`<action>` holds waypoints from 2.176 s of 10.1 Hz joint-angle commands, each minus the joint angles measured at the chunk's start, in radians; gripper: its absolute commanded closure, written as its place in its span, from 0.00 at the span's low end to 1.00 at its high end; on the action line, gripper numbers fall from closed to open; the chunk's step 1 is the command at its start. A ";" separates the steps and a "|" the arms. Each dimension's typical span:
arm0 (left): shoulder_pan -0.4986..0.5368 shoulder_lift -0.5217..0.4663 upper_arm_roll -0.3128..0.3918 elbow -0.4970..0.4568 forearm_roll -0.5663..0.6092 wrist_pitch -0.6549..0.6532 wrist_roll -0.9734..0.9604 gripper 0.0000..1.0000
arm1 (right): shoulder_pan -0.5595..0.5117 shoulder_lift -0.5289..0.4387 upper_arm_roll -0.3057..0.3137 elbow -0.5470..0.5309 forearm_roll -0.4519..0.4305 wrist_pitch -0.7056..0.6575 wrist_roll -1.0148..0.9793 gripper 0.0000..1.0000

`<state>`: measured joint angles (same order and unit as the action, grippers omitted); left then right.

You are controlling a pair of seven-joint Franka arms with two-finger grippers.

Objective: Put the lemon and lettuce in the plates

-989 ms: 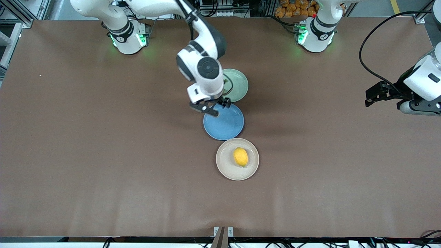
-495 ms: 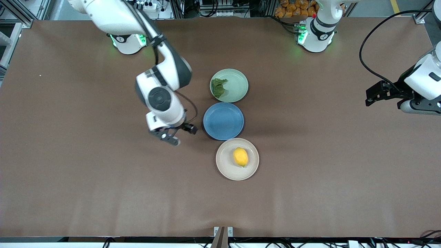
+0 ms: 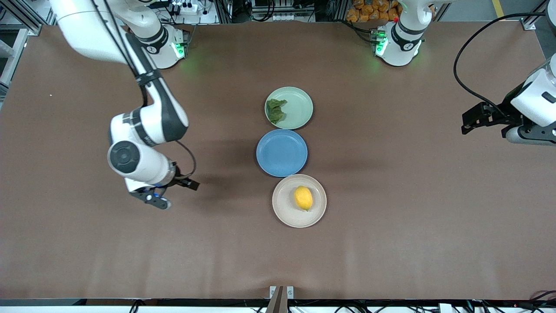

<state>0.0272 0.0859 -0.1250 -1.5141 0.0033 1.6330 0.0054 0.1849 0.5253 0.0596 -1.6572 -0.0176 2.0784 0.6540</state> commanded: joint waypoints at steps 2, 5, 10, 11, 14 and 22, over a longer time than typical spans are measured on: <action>0.003 0.003 -0.001 0.008 -0.006 -0.007 -0.010 0.00 | -0.172 -0.033 0.055 -0.064 -0.062 0.006 -0.166 0.00; 0.010 0.003 -0.001 0.008 -0.005 -0.007 -0.011 0.00 | -0.190 -0.157 0.055 -0.253 -0.064 0.127 -0.252 0.00; 0.010 -0.002 0.001 0.008 -0.002 -0.007 -0.013 0.00 | -0.203 -0.431 0.101 -0.492 -0.065 0.158 -0.346 0.00; 0.011 -0.003 -0.001 0.008 -0.002 -0.007 -0.012 0.00 | -0.205 -0.456 0.102 -0.489 -0.065 0.151 -0.376 0.00; 0.014 -0.003 0.007 0.008 0.000 -0.007 -0.008 0.00 | -0.232 -0.522 0.103 -0.460 -0.053 0.138 -0.499 0.00; 0.014 -0.002 0.008 0.008 -0.002 -0.007 -0.002 0.00 | -0.262 -0.530 0.051 0.090 0.028 -0.406 -0.645 0.00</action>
<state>0.0386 0.0874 -0.1149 -1.5137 0.0034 1.6331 0.0054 -0.0632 -0.0131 0.1036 -1.6729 0.0011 1.7548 0.0314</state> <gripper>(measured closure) 0.000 0.000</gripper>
